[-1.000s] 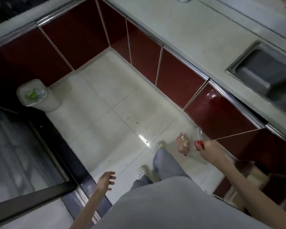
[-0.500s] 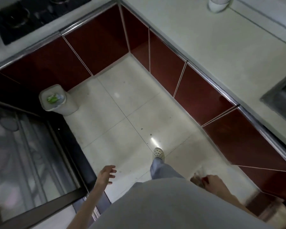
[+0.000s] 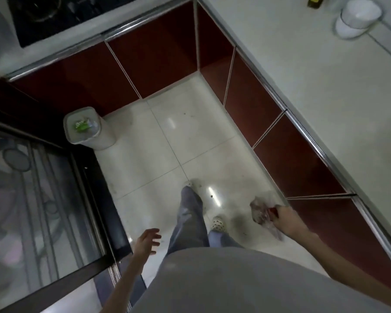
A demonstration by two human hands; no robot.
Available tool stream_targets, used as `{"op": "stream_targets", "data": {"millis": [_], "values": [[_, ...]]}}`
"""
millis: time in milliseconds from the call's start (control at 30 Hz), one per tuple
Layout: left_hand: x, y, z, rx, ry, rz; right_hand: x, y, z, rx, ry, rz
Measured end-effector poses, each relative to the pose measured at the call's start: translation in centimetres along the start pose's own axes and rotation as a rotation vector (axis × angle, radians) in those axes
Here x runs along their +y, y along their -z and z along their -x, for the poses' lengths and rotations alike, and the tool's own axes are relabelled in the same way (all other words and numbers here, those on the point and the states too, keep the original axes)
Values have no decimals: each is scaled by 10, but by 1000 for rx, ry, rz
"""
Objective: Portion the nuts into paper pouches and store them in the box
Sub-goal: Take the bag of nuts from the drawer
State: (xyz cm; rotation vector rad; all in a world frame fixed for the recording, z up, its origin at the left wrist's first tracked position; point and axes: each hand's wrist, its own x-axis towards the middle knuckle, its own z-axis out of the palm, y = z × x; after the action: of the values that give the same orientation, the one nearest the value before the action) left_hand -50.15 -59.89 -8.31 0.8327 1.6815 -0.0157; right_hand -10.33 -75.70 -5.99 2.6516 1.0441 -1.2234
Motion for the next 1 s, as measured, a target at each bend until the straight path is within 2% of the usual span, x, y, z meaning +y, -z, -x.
{"op": "stream_targets", "data": {"millis": [167, 300, 567, 767, 1000], "values": [[33, 9, -33, -53, 45, 46, -53, 54, -59, 71, 42, 80], [82, 28, -67, -51, 25, 40, -90, 81, -91, 69, 1, 92], [245, 66, -153, -116, -132, -126, -128, 98, -140, -3, -156, 6], [366, 65, -190, -195, -254, -247, -136, 95, -151, -74, -275, -92], [477, 44, -235, -212, -248, -276, -158, 127, -215, -105, -364, -115]]}}
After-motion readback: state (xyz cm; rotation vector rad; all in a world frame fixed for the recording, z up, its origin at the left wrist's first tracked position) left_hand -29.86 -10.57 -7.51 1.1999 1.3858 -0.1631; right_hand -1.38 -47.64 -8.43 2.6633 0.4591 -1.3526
